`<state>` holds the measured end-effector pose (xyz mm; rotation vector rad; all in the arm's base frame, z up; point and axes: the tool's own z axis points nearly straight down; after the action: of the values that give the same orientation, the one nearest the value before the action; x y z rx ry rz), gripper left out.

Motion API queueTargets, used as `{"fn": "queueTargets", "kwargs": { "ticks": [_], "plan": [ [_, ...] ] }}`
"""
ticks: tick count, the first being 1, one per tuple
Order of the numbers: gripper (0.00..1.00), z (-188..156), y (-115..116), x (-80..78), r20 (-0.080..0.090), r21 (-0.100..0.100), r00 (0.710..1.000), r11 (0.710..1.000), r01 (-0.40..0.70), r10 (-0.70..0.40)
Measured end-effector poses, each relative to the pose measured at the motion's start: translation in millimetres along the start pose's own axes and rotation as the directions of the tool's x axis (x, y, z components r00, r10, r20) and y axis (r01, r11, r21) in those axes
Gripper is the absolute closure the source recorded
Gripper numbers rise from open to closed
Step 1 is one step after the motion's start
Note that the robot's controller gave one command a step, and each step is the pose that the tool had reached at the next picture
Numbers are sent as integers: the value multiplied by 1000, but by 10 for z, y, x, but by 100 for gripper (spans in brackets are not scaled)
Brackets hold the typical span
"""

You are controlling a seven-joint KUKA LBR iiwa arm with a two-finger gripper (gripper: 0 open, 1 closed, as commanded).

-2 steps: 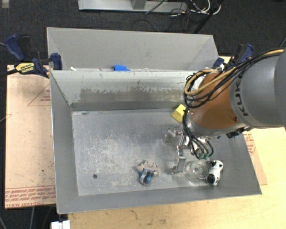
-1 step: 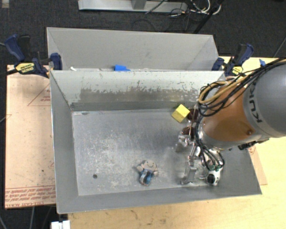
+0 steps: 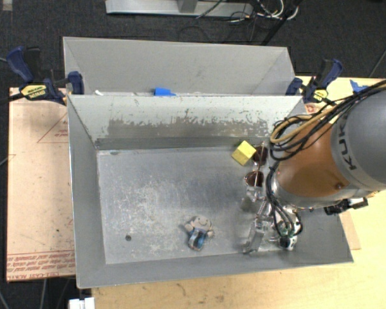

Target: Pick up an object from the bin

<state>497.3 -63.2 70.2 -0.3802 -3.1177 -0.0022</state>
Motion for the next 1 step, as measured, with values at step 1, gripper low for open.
{"fn": "queueTargets", "kwargs": {
  "ticks": [1],
  "plan": [
    [0,-2,40,47,5,0,996,996,89,-89]
  ]
}}
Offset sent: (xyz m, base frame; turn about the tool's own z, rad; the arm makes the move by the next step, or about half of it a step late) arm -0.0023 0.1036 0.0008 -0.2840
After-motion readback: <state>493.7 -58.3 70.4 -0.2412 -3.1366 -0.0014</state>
